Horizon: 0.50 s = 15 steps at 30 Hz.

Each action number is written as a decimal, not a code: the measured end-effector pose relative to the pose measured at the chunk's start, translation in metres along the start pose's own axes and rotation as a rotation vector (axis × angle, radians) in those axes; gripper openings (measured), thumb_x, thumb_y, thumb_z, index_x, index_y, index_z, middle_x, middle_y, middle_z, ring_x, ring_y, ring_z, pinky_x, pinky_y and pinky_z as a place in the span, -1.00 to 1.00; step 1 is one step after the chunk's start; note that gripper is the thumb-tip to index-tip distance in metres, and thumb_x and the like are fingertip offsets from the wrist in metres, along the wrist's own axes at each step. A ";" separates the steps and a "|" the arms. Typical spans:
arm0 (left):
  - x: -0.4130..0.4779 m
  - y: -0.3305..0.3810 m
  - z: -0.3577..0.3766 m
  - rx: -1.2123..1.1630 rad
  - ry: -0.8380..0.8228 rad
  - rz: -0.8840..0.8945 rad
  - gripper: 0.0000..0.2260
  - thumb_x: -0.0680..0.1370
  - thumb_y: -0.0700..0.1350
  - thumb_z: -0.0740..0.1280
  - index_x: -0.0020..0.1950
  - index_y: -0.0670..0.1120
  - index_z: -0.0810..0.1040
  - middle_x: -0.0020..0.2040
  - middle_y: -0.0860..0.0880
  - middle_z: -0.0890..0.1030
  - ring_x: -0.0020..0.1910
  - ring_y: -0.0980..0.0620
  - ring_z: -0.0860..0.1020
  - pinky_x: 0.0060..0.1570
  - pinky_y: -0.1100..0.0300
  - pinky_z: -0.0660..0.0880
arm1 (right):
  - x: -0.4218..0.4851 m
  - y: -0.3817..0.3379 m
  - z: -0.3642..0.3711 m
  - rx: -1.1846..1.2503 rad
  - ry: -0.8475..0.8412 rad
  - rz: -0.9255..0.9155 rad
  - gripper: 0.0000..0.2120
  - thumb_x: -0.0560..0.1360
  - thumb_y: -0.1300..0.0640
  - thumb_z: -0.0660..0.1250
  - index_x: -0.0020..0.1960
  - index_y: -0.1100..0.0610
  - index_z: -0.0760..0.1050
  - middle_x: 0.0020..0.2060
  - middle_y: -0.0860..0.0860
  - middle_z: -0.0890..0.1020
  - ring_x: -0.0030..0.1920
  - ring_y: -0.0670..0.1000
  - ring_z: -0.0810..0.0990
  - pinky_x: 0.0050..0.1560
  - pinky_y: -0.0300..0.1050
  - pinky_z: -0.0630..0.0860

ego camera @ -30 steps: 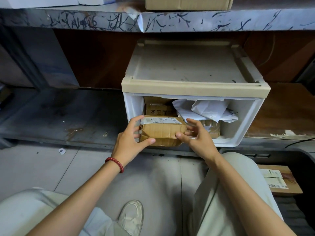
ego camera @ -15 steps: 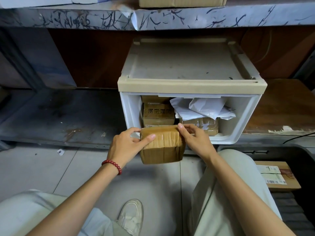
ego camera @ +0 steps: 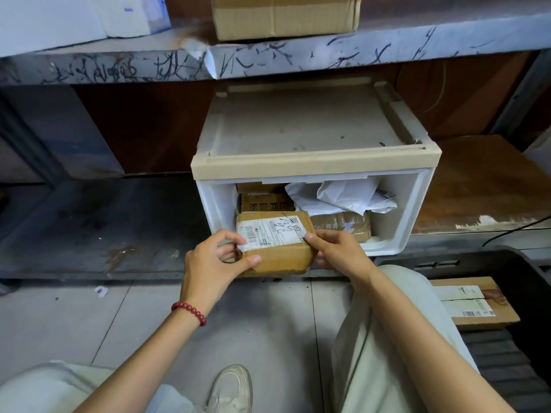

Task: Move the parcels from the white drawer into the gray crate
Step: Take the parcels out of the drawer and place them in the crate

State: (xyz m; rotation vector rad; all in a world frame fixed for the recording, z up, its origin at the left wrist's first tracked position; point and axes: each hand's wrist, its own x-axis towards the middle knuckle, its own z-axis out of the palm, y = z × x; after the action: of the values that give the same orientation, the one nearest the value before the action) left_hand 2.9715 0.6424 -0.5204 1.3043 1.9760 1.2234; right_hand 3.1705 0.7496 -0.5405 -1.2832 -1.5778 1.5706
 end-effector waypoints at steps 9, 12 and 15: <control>-0.035 0.057 0.035 -0.037 0.039 0.112 -0.69 0.24 0.07 0.57 -0.11 0.08 0.55 -0.06 0.22 0.65 -0.10 0.33 0.63 -0.24 0.44 0.53 | -0.039 -0.022 -0.050 0.114 0.266 -0.157 -0.81 0.51 0.04 0.38 0.10 0.03 0.50 0.02 -0.07 0.59 0.02 -0.09 0.56 -0.12 -0.25 0.42; -0.043 0.075 0.052 -0.062 0.026 0.155 -0.67 0.24 0.08 0.56 -0.06 0.10 0.57 -0.10 0.29 0.63 -0.10 0.39 0.60 -0.22 0.49 0.51 | -0.056 -0.025 -0.070 0.134 0.319 -0.205 -0.75 0.50 0.05 0.39 0.15 0.03 0.47 0.00 -0.15 0.58 0.01 -0.18 0.55 -0.07 -0.24 0.46; -0.041 0.093 0.072 -0.063 -0.009 0.205 -0.62 0.22 0.13 0.54 -0.03 0.10 0.58 -0.10 0.32 0.60 -0.09 0.41 0.59 -0.21 0.51 0.49 | -0.073 -0.023 -0.097 0.172 0.371 -0.244 -0.72 0.50 0.05 0.39 0.18 0.03 0.47 0.03 -0.15 0.59 0.01 -0.22 0.55 -0.02 -0.18 0.51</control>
State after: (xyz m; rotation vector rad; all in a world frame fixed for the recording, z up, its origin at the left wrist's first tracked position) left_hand 3.0889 0.6499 -0.4782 1.5072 1.8165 1.3593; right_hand 3.2793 0.7287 -0.4871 -1.1599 -1.2815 1.2069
